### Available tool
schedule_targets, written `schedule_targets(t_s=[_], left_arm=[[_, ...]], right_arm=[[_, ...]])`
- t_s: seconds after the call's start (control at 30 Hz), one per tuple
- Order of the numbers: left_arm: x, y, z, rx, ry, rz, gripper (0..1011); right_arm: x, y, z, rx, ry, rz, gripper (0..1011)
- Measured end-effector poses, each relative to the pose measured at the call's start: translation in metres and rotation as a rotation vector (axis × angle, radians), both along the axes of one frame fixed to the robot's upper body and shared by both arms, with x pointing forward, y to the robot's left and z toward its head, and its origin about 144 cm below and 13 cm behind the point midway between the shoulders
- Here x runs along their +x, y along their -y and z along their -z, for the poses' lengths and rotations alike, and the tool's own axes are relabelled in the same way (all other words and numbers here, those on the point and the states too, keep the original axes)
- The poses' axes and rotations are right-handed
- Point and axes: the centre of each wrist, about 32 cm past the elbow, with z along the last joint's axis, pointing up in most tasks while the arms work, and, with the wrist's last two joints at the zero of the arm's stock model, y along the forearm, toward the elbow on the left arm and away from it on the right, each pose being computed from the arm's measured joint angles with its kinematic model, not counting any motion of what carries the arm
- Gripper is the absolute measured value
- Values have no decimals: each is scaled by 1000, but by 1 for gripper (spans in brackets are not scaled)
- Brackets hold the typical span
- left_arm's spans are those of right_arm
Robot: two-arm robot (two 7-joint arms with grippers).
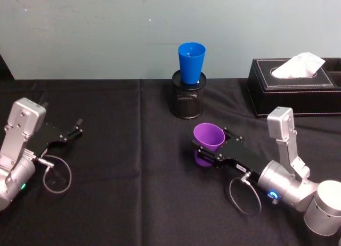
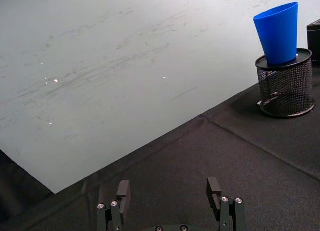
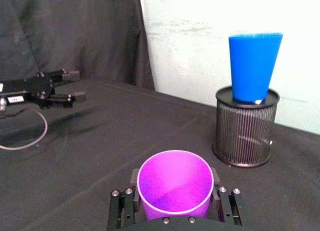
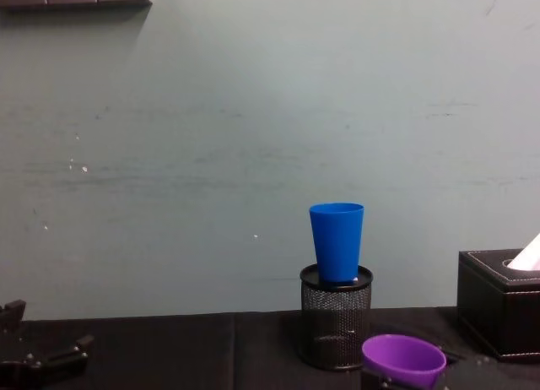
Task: Pick up one cup with a gripper and tap it against the other cup.
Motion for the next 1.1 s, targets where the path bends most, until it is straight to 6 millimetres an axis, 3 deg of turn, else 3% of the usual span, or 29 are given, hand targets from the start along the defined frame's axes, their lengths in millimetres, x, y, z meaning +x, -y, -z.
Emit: schedule_targets(t_s=[0.47,1.1], left_arm=[[0,0,0,0,0,0,1000],[0,0,0,0,0,0,1000]], right_arm=[[-1,-13,-70,-46,56,31,739],[-1,-14,-73,-49,53,36,739]])
